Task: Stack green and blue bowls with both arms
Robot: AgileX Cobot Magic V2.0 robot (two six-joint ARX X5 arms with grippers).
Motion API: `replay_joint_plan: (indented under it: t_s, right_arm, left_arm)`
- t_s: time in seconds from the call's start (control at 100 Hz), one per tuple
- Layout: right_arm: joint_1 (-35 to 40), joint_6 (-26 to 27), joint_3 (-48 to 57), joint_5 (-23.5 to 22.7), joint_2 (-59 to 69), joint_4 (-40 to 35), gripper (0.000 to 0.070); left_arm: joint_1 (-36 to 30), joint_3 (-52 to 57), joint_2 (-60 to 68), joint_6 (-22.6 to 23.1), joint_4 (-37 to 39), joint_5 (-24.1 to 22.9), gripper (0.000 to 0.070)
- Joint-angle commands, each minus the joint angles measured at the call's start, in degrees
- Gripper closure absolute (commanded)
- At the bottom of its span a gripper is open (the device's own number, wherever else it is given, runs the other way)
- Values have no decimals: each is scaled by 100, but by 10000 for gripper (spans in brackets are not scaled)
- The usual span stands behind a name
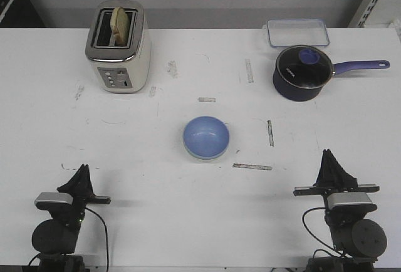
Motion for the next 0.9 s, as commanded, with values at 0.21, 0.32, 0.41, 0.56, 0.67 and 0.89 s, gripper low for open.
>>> replay_joint_plan:
  t_s: [0.21, 0.32, 0.41, 0.56, 0.67, 0.89]
  right_arm:
    - [-90, -13, -299, 28, -474, -39, 693]
    - [-223, 138, -739, -70, -1029, -83, 693]
    - [-310, 155, -1005, -63, -1169, -79, 693]
    - [-339, 157, -1340, -168, -1167, 66, 693]
    - [-341, 179, -1729, -181, -1167, 481, 693]
    - [-330, 304, -1751, -197, -1167, 240, 693]
  left_arm:
    - [4, -120, -11, 28, 79, 7, 699]
    - [4, -120, -11, 28, 81, 7, 699]
    - [4, -118, -11, 28, 83, 7, 699]
    - [4, -118, -11, 28, 79, 7, 699]
    - [4, -118, -11, 28, 83, 7, 699]
    - [2, -118, -11, 28, 83, 7, 699]
